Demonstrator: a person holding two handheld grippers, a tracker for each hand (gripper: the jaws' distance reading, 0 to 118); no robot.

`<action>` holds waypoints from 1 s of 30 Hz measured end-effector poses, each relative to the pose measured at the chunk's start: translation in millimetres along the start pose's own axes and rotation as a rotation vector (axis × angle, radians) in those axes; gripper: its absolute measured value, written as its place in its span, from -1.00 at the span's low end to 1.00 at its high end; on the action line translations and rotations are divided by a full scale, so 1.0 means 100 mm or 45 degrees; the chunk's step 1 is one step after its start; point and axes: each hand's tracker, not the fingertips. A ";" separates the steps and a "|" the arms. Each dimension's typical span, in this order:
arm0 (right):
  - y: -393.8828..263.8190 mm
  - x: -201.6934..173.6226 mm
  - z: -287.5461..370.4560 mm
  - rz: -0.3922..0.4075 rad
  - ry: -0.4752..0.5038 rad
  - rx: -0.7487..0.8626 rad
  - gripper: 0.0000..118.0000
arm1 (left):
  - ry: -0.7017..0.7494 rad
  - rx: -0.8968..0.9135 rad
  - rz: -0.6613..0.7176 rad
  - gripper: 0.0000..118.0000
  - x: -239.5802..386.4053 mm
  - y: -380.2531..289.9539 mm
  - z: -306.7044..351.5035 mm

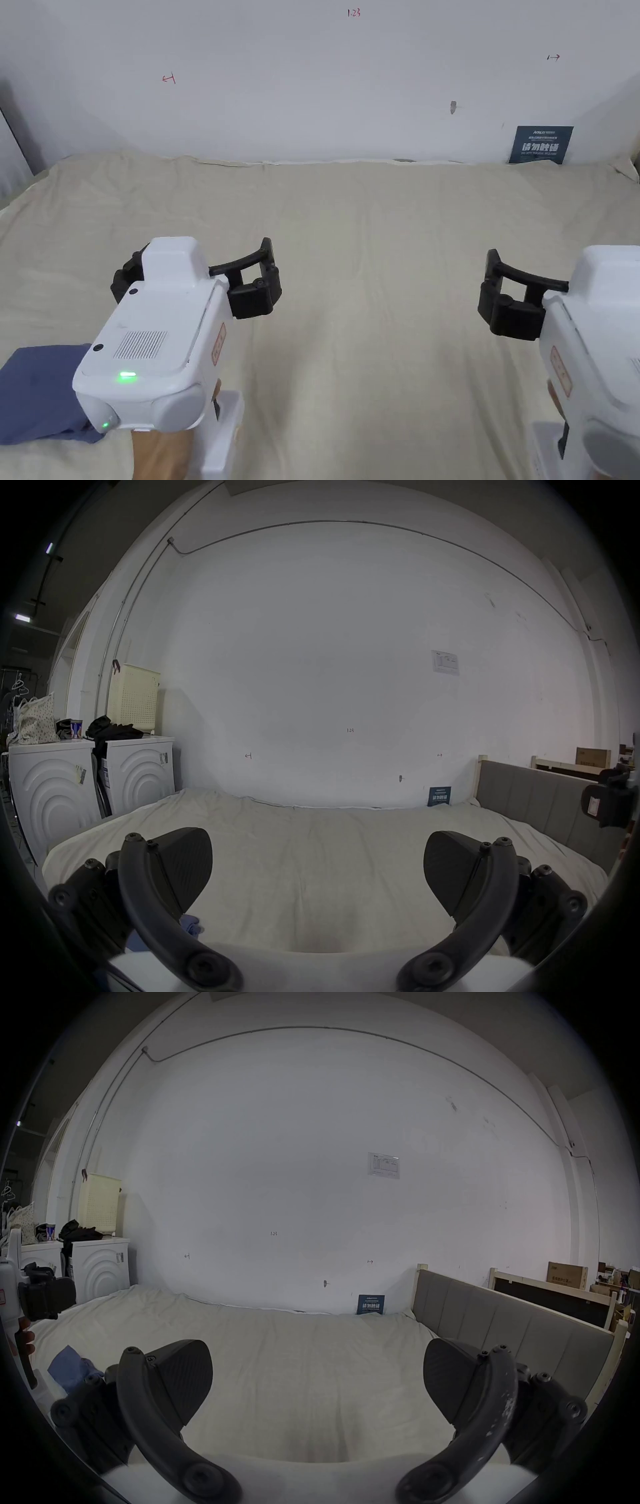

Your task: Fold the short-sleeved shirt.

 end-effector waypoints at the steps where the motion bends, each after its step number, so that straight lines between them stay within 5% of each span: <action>1: 0.00 0.00 0.00 -0.002 0.000 0.002 1.00 | 0.004 0.000 -0.007 1.00 0.01 -0.01 0.00; 30: 0.03 -0.02 0.05 0.016 0.009 0.015 1.00 | 0.018 -0.011 -0.071 1.00 0.03 -0.03 0.04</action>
